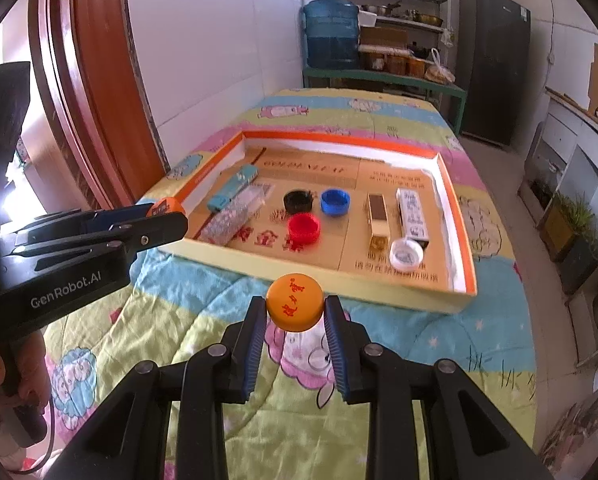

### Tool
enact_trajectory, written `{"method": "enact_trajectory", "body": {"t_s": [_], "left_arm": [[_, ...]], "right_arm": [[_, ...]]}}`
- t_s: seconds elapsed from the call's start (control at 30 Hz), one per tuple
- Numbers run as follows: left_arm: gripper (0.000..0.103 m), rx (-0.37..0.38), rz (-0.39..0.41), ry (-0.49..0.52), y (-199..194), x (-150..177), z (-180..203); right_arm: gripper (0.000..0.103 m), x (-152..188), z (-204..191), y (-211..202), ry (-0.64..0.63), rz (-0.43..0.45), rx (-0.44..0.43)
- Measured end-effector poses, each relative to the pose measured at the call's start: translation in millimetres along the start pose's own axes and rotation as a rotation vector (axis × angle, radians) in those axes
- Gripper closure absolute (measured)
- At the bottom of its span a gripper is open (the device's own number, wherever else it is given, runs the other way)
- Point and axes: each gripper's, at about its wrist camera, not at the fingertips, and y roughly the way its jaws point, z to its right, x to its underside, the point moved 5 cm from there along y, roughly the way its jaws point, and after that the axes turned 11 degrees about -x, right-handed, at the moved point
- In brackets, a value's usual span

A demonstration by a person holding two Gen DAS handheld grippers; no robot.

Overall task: Organize rigid objects
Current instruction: 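Carry the orange cap and yellow cap over the tray with both grippers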

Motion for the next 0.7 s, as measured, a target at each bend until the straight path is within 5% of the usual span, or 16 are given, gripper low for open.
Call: {"method": "enact_trajectory", "body": {"t_s": [0.7], "left_arm": [[0.072,0.027,0.019,0.009,11,-27,14]], "right_arm": [[0.073,-26,19,2,0.015,0.034,0.010]]}}
